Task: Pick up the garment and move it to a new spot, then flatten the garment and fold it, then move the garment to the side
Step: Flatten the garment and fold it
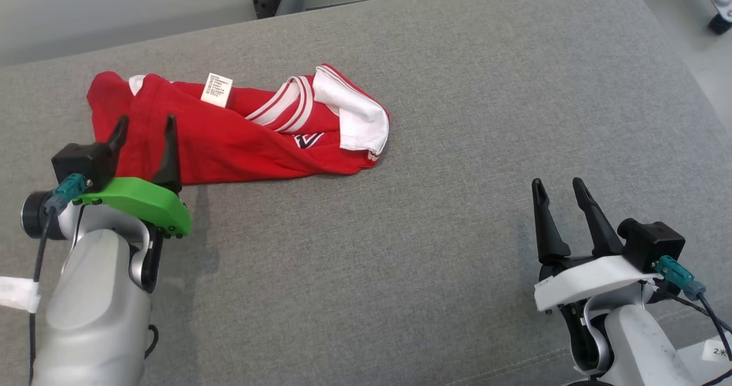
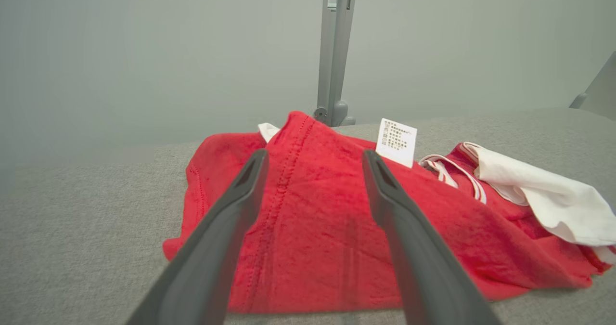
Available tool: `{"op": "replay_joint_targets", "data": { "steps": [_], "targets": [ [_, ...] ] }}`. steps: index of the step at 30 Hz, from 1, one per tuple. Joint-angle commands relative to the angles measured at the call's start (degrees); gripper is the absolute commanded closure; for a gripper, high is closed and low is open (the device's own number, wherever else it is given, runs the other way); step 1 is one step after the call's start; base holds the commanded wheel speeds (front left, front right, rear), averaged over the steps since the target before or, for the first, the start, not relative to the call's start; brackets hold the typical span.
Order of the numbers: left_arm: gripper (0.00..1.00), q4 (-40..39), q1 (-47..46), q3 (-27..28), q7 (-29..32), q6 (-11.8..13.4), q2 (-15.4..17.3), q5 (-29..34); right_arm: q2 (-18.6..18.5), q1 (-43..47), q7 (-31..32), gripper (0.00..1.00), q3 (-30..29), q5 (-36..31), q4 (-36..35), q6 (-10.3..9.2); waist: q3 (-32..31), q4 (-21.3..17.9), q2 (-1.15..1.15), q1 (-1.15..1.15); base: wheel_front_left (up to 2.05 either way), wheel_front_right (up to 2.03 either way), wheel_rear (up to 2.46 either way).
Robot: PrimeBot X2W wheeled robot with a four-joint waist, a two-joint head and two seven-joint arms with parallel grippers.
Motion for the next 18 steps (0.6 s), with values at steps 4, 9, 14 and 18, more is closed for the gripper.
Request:
{"op": "replay_joint_targets", "data": {
  "steps": [4, 9, 14, 18],
  "targets": [
    [0.0, 2.8, -3.5, -3.3, 0.0, -0.1, 3.0, -4.5, -0.1, -0.6, -0.2, 0.0, 0.2, 0.2, -0.2, 0.0, 1.8, -1.9, 0.0, 0.0, 0.0, 0.0, 0.0],
    [0.0, 6.1, -6.1, -4.6, 0.0, -0.1, 5.2, -8.6, -0.1, -1.1, -0.2, 0.0, 0.5, 0.4, -0.5, 0.0, 3.0, -2.8, 0.0, 0.0, 0.0, 0.0, 0.0],
    [0.0, 7.7, -7.2, -7.1, 0.0, -0.1, 6.2, -11.6, -0.1, -1.2, -0.2, 0.0, 0.3, 0.5, -0.8, 0.0, 3.6, -3.0, 0.0, 0.0, 0.0, 0.0, 0.0],
    [0.0, 8.5, -7.4, -8.7, 0.0, -0.1, 6.3, -14.4, -0.1, -1.4, -0.2, 0.0, 0.2, 0.4, -0.7, 0.0, 3.8, -2.8, 0.0, 0.0, 0.0, 0.0, 0.0]
  ]
}}
